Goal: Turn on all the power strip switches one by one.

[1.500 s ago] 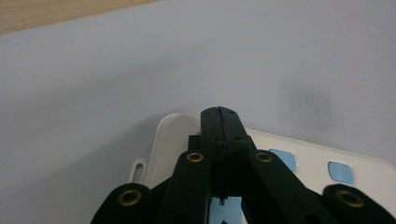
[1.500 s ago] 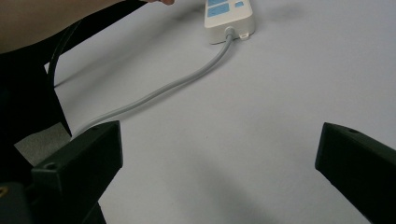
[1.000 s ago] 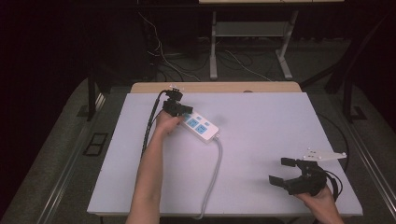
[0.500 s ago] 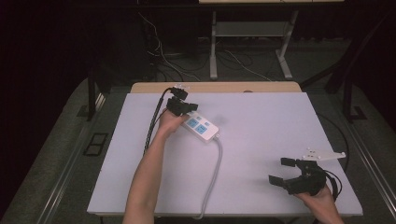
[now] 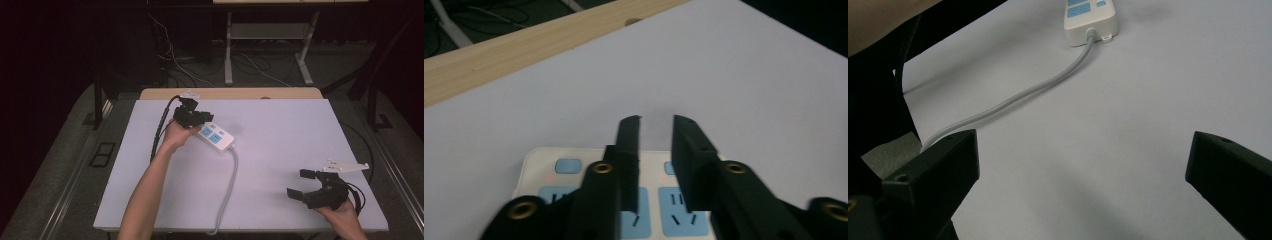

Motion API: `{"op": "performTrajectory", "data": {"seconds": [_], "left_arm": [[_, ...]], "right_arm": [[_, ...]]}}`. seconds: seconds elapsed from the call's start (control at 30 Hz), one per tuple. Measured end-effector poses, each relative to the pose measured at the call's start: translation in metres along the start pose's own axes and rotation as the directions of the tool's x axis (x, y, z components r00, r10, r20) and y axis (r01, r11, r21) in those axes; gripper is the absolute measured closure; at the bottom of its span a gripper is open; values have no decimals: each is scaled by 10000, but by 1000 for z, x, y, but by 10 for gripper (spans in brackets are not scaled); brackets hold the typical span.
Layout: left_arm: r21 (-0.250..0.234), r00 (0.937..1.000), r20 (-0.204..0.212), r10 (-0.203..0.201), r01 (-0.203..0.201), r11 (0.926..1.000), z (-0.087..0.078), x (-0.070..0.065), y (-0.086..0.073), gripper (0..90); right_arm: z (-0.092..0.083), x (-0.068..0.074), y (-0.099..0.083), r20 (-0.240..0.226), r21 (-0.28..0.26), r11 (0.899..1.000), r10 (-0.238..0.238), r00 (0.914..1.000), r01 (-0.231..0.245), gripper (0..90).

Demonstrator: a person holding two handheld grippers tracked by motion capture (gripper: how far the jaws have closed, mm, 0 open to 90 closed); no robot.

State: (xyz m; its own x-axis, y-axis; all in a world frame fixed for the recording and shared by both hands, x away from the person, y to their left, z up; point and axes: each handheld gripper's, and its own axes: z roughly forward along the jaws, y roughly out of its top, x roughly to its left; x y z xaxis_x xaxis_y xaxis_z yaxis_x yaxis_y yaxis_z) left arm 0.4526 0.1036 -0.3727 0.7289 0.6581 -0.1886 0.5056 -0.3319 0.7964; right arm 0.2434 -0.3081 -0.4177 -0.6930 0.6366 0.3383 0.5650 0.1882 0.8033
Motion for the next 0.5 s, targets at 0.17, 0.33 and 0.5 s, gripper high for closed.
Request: {"op": "performTrajectory", "data": {"seconds": [0.17, 0.33, 0.5], "left_arm": [[-134, 9997, 142, 216, -214, 9997, -26, -9, 1, 331], [-272, 9995, 105, 301, -298, 9992, -49, -18, -3, 68], [-437, 9992, -119, 389, -394, 9983, -69, -28, -15, 0]], "right_arm": [[1, 0, 0, -15, 29, 10000, 51, 10000, -51, 5], [0, 1, 0, -39, -33, 10000, 5, 10000, -5, 5], [0, 2, 0, -39, -37, 10000, 14, 10000, -15, 5]]}}
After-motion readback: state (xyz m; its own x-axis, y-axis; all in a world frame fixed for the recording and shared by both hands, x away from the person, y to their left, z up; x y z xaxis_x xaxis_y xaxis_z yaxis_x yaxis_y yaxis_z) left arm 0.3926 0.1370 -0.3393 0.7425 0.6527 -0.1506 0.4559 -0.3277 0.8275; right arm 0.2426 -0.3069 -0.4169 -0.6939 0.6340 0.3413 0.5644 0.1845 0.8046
